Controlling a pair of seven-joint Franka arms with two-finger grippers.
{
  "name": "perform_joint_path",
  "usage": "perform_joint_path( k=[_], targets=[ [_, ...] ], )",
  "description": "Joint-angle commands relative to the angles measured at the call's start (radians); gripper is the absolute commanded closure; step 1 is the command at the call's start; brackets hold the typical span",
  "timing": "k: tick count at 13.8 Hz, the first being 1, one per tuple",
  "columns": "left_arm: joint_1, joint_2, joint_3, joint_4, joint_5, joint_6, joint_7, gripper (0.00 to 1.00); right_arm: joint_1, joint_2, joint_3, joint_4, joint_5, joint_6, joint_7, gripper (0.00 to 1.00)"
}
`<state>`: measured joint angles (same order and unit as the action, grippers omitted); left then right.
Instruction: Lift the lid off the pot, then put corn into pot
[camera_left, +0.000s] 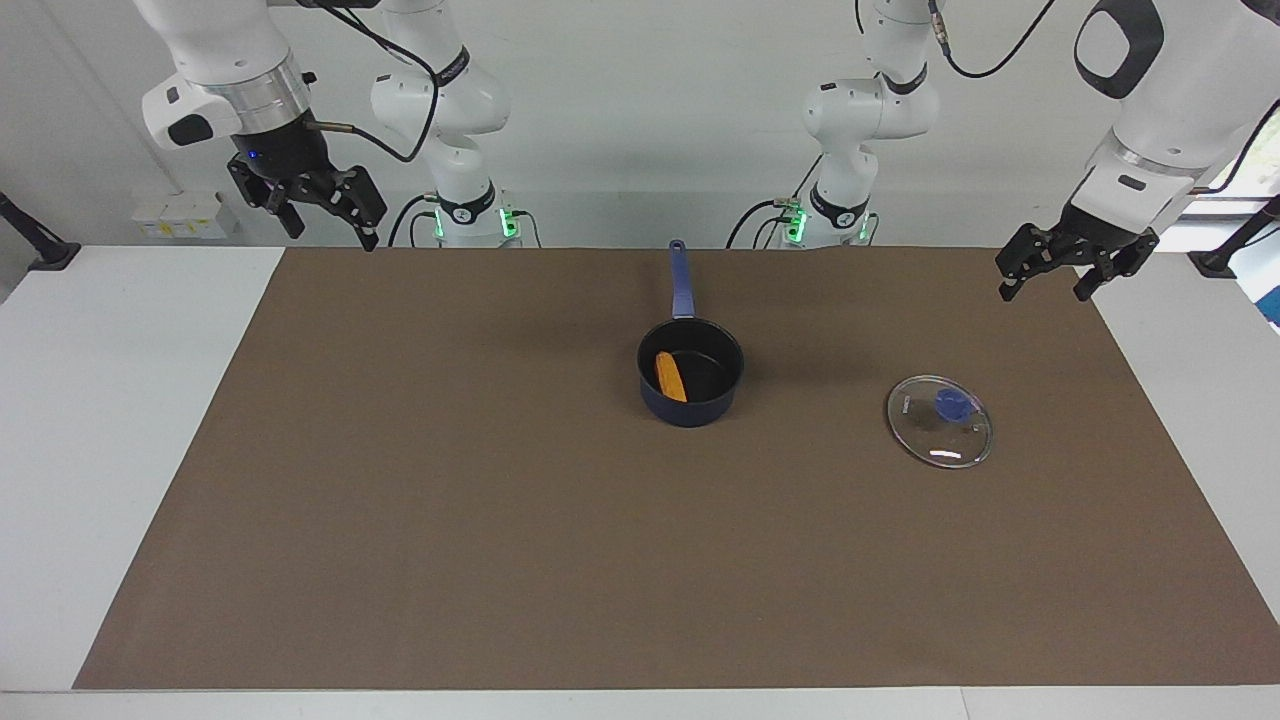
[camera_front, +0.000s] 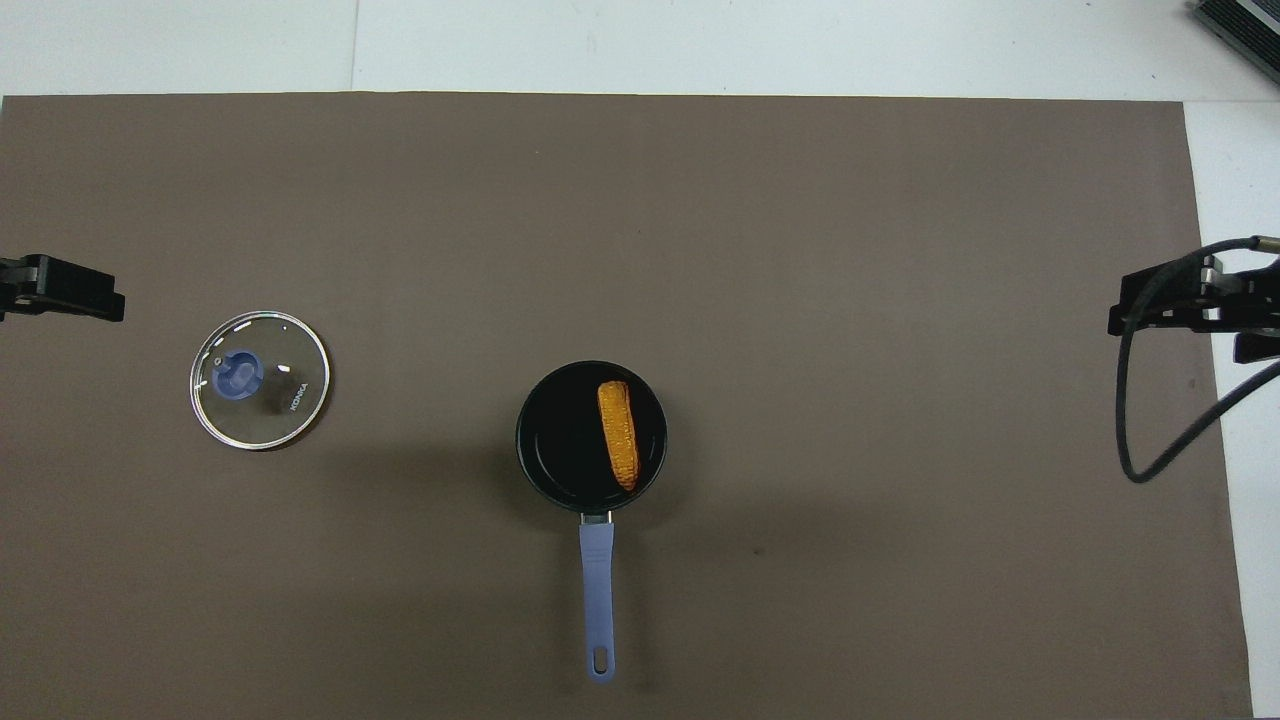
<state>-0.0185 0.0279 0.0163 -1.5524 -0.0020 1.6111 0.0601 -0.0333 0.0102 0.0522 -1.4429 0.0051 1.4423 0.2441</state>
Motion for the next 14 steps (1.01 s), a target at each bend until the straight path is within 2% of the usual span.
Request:
perform_joint_path(
  k=[1, 14],
  targets=[
    [-0.001, 0.001, -0.001, 0.017, -0.012, -0.014, -0.005, 0.0, -0.008, 0.004, 0.005, 0.015, -0.004, -0.017, -0.051, 0.0],
    [0.009, 0.001, 0.001, 0.017, -0.007, -0.008, -0.002, 0.0, -0.004, -0.033, 0.005, -0.053, -0.014, 0.003, -0.108, 0.0]
  ],
)
